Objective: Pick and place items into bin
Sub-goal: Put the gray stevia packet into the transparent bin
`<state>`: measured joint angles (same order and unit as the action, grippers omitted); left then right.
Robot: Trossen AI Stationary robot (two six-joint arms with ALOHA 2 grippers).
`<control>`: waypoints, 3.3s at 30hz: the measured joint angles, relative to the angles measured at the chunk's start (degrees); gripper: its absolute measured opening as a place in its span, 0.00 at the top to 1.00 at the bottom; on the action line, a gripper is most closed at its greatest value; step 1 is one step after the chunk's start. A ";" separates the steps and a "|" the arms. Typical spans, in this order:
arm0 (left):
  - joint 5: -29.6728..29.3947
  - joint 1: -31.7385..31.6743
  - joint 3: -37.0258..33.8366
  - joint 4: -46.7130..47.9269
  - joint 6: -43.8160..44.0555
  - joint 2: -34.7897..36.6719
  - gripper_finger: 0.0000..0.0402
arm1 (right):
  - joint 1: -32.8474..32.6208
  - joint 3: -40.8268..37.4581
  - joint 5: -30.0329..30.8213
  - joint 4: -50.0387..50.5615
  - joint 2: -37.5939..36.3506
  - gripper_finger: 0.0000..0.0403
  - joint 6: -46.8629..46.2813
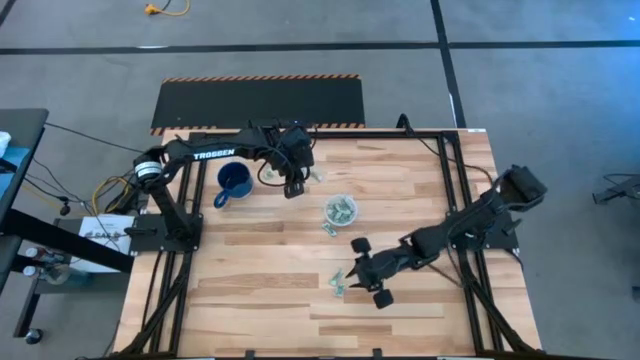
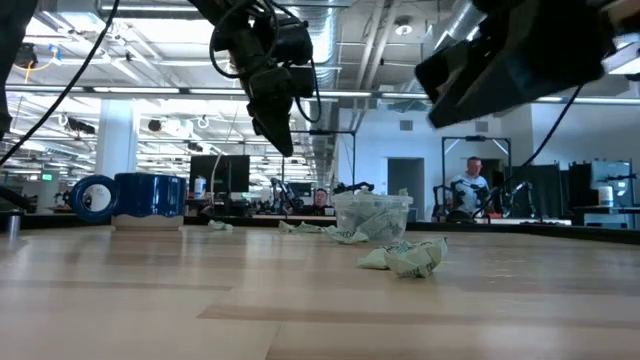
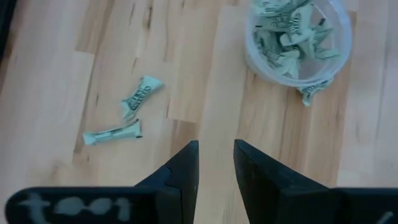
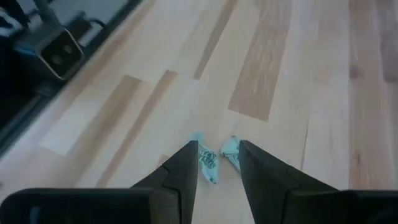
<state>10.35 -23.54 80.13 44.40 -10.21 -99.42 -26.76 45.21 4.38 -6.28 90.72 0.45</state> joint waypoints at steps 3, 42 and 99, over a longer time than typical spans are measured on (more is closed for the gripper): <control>-0.61 -0.01 0.01 0.00 0.42 0.00 0.78 | 0.28 2.63 -0.01 0.23 3.51 0.68 1.52; -0.53 0.14 -0.02 1.27 2.54 -0.02 0.78 | 5.16 22.05 -3.00 26.86 21.15 0.40 5.61; -0.61 0.16 -0.02 1.25 2.78 -0.02 0.78 | 29.90 21.93 -0.60 42.32 4.38 0.99 7.35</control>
<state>9.74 -23.38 80.12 45.65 -7.42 -99.44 3.14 67.14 3.78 36.04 95.10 7.80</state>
